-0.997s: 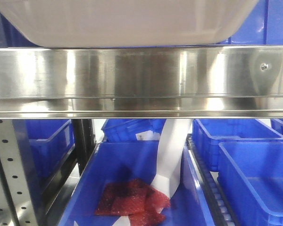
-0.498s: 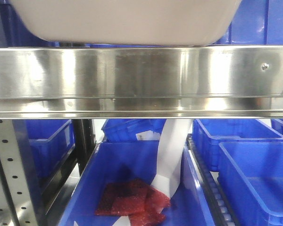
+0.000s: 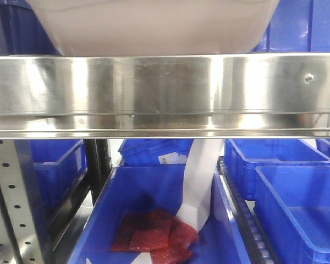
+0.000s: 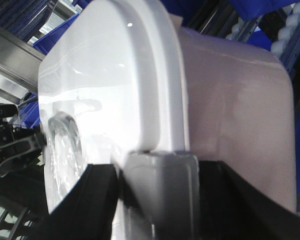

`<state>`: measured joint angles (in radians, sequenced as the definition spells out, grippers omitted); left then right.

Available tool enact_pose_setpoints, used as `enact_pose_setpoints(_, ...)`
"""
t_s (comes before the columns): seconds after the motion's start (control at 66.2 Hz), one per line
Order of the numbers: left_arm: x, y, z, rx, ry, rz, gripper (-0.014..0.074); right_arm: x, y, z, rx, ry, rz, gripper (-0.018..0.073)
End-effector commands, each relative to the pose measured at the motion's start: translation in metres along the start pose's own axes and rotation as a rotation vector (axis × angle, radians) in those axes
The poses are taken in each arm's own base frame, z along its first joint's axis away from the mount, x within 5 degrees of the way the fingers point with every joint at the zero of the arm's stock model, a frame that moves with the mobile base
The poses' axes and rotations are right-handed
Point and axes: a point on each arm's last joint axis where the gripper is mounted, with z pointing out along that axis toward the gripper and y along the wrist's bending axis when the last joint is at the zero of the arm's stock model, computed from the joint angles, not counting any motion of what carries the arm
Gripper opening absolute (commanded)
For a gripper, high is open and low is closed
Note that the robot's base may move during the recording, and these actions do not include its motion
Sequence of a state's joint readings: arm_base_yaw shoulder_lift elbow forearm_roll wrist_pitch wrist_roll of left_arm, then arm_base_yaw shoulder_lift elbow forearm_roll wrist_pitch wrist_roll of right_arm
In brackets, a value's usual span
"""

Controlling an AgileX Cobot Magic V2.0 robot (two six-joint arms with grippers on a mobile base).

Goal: Grab white bin and place on right shelf
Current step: 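Raise the held bin above the upper steel shelf, then lower the bin onto the upper shelf rollers with both grippers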

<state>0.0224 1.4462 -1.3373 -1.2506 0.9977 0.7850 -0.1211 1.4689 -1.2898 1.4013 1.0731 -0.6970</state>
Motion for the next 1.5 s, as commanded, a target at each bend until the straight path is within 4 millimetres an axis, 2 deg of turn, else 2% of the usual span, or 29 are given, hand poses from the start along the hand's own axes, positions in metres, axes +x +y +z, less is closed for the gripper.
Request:
enact_pose_setpoints(0.0,-0.014,-0.035,-0.004,0.163,-0.092,-0.018,0.0278,-0.002,0.042,-0.005,-0.23,0.011,0.0,0.0428)
enact_pose_setpoints(0.076,-0.014,-0.029,0.0,0.154,-0.088,-0.032,0.0302,-0.001,0.036,-0.002,-0.203,0.021,0.001,0.0435)
enact_pose_setpoints(0.227,-0.013,-0.018,0.007,0.142,-0.077,-0.057,0.0369,-0.002,0.029,0.001,-0.188,0.025,0.012,0.0538)
enact_pose_setpoints(0.393,-0.014,-0.012,0.01,0.109,-0.096,-0.066,0.0381,-0.006,0.026,0.002,-0.148,-0.017,0.013,0.0606)
enact_pose_setpoints(0.665,-0.02,-0.002,0.006,0.034,-0.156,-0.072,0.0381,-0.013,0.017,-0.001,-0.071,-0.094,0.016,0.0606)
enact_pose_setpoints(0.952,-0.028,0.02,-0.017,-0.027,-0.205,-0.094,0.0381,-0.025,0.002,-0.021,-0.009,-0.165,0.027,0.0606)
enact_pose_setpoints(1.269,-0.027,0.02,-0.019,-0.014,-0.194,-0.095,0.0371,-0.026,0.0,-0.024,0.005,-0.165,0.023,0.0601)
enact_pose_setpoints(1.329,-0.027,0.02,-0.019,-0.014,-0.194,-0.095,0.033,-0.025,-0.002,-0.024,0.025,-0.155,0.003,0.0578)
enact_pose_setpoints(1.375,-0.027,0.019,-0.019,-0.01,-0.19,-0.095,0.0262,-0.023,-0.003,-0.024,0.041,-0.141,-0.008,0.0525)
enact_pose_setpoints(1.42,-0.026,0.018,-0.018,-0.001,-0.183,-0.094,0.0163,-0.022,-0.004,-0.024,0.052,-0.123,-0.018,0.0434)
enact_pose_setpoints(1.48,-0.026,0.018,-0.018,0.004,-0.178,-0.093,0.0002,-0.019,-0.003,-0.023,0.035,-0.09,-0.023,0.0261)
